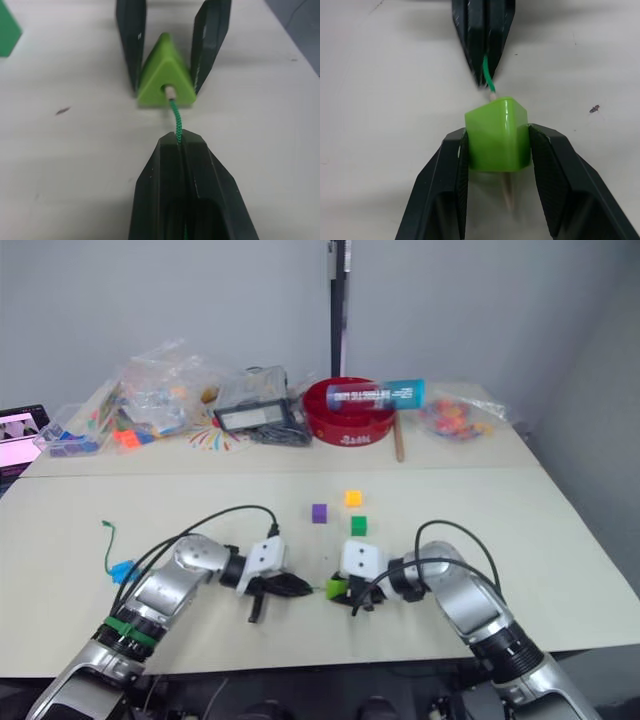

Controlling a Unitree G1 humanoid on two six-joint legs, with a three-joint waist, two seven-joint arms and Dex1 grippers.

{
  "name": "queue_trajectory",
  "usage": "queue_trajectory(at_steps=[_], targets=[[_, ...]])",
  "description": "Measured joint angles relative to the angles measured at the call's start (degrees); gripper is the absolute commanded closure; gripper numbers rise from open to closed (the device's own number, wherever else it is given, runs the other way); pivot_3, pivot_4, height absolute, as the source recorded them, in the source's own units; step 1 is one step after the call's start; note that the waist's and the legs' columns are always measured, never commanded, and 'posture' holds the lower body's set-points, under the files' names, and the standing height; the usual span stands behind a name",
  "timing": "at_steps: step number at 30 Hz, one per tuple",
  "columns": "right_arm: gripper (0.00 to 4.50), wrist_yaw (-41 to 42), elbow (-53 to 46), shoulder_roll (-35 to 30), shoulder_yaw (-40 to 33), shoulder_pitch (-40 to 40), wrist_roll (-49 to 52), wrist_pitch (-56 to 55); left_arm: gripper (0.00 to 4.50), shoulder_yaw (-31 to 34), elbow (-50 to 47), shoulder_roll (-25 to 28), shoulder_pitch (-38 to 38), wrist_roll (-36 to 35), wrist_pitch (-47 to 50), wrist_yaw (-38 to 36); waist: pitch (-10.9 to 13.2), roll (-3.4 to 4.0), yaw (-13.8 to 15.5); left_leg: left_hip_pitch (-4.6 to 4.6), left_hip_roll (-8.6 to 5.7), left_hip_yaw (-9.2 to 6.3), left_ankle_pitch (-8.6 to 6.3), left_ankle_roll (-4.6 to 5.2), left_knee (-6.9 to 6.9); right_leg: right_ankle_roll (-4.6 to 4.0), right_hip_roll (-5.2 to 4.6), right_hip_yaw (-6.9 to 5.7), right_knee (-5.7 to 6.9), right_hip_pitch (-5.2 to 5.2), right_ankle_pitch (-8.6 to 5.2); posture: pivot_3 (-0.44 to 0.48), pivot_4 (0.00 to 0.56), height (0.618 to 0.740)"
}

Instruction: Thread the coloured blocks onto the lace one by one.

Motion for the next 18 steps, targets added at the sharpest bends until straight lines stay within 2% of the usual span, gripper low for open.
queue_trajectory(at_steps=[5, 15, 16, 18], targets=[[3.19, -0.4, -0.6, -0.1, -0.1, 0.2, -0.1, 0.7, 4.50, -1.4, 1.7, -2.2, -2.0, 1.7, -0.8, -0.1, 0.0, 0.00, 0.0, 0.02, -0.01, 0.00, 0.00, 0.00, 0.01, 0.00, 0.00, 0.00, -0.01, 0.04, 0.00, 0.000, 0.150, 0.740], [3.19, -0.7, -0.7, -0.2, -0.1, 0.2, -0.2, 1.1, 4.50, -1.6, 2.8, -2.7, -2.4, 2.3, -2.4, 0.0, 0.0, 0.00, 0.3, 0.07, -0.01, 0.00, 0.00, 0.00, 0.07, 0.01, 0.00, 0.00, -0.01, 0.12, 0.00, 0.000, 0.150, 0.740], [3.19, -0.7, -0.8, -0.2, -0.1, 0.2, -0.2, 1.1, 3.92, -1.5, 2.8, -2.6, -2.4, 2.2, -2.2, 0.0, 0.0, 0.00, 0.3, 0.07, -0.01, 0.00, 0.00, 0.00, 0.07, 0.01, 0.00, 0.00, -0.01, 0.12, 0.00, 0.000, 0.150, 0.740], [3.19, -0.8, -0.8, -0.2, -0.1, 0.2, -0.2, 1.1, 3.29, -1.4, 2.6, -2.5, -2.3, 1.7, -1.5, -0.3, 0.0, 0.00, 0.3, 0.07, -0.01, 0.01, 0.00, 0.00, 0.07, 0.01, 0.00, 0.00, -0.01, 0.11, 0.00, 0.000, 0.150, 0.740]])
